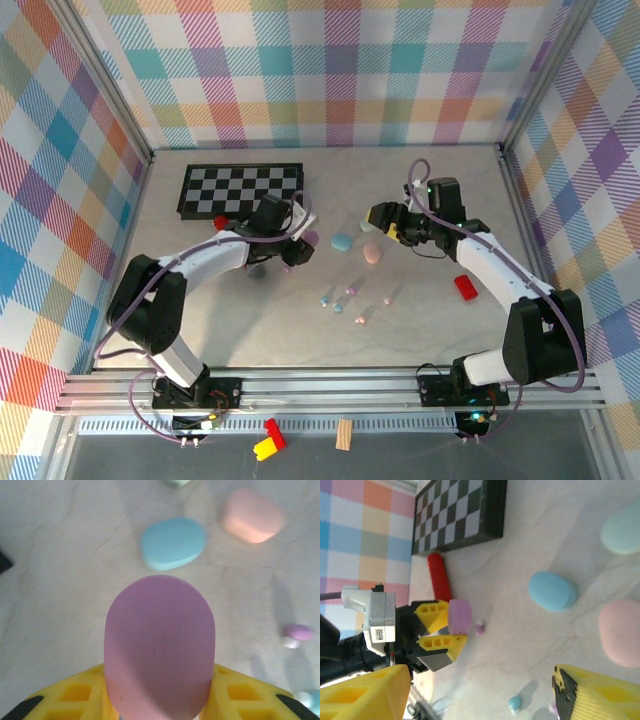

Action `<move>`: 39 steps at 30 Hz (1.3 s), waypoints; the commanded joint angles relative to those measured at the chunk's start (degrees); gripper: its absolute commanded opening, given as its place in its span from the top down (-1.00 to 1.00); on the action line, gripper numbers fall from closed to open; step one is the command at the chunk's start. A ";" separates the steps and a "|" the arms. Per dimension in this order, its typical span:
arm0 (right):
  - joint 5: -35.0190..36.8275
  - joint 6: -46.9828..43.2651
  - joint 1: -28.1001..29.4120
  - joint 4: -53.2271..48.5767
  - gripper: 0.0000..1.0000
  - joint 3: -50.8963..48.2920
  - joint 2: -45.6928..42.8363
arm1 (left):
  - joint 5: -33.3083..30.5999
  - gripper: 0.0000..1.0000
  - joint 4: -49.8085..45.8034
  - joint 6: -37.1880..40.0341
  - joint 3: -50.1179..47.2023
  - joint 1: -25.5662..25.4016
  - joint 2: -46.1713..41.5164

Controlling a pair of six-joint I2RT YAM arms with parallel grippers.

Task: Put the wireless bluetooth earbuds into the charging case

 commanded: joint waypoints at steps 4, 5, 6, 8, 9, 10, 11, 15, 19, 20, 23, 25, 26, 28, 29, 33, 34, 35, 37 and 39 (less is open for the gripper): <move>-10.65 -1.45 2.49 -1.27 -0.48 0.40 1.44 | 10.76 0.24 9.32 6.40 -2.98 -1.48 -3.91; -11.23 -1.70 3.00 -1.32 -0.48 0.66 2.17 | 11.44 0.24 9.59 6.62 -2.96 -1.68 -4.17; -11.67 -1.65 3.40 -1.22 -0.47 0.83 2.78 | 11.93 0.24 9.68 6.82 -2.84 -1.86 -4.28; -12.19 -1.45 4.49 -0.89 -0.47 1.42 3.98 | 12.65 0.24 9.63 7.56 -2.73 -2.39 -4.77; -12.25 -1.50 4.96 -0.92 -0.47 1.67 4.42 | 12.80 0.24 9.67 7.92 -2.69 -2.62 -4.94; -12.25 -1.47 5.49 -0.81 -0.47 2.03 5.01 | 12.93 0.24 9.67 8.28 -2.75 -2.83 -5.16; -12.16 -1.34 6.04 -0.89 -0.47 2.39 5.61 | 13.02 0.24 9.67 8.49 -2.77 -3.08 -5.34; -12.02 0.09 7.56 0.08 -0.45 3.38 8.02 | 13.85 0.23 10.39 9.20 -3.08 -3.54 -5.61; -12.86 1.58 8.65 1.61 -0.30 4.34 10.32 | 14.50 0.23 10.53 10.26 -3.60 -3.72 -5.69; -13.02 1.79 8.85 1.93 -0.26 4.60 10.88 | 14.64 0.23 10.70 10.39 -3.61 -3.73 -5.78; -13.19 2.07 9.37 2.00 -0.14 5.33 12.12 | 15.02 0.23 10.91 10.68 -3.76 -3.81 -6.04; -13.31 2.31 9.62 2.16 -0.05 5.68 12.69 | 15.04 0.22 10.89 10.89 -3.75 -3.82 -6.13; -13.31 2.34 9.71 2.23 -0.01 5.86 12.95 | 14.93 0.22 10.91 10.93 -3.74 -3.82 -6.13; -13.42 2.51 9.82 2.25 0.05 5.96 13.39 | 15.09 0.22 10.92 11.16 -3.71 -3.82 -6.22; -13.54 2.55 9.91 2.26 0.11 6.00 13.65 | 15.18 0.22 10.99 11.20 -3.79 -3.82 -6.27; -13.66 2.02 9.91 1.61 0.33 5.81 13.88 | 15.95 0.21 11.00 11.41 -4.17 -3.82 -6.48; -13.80 1.93 9.91 1.53 0.36 5.69 13.80 | 16.14 0.20 11.18 11.47 -4.33 -3.82 -6.56; -14.05 2.09 9.91 1.70 0.39 5.56 13.74 | 16.23 0.20 11.46 11.43 -4.61 -3.81 -6.73; -14.65 2.73 9.91 2.43 0.43 5.26 13.62 | 16.28 0.18 11.99 11.29 -4.96 -3.82 -6.92; -14.87 3.35 9.86 3.11 0.46 4.94 12.99 | 16.15 0.08 12.63 10.89 -5.29 -3.82 -7.09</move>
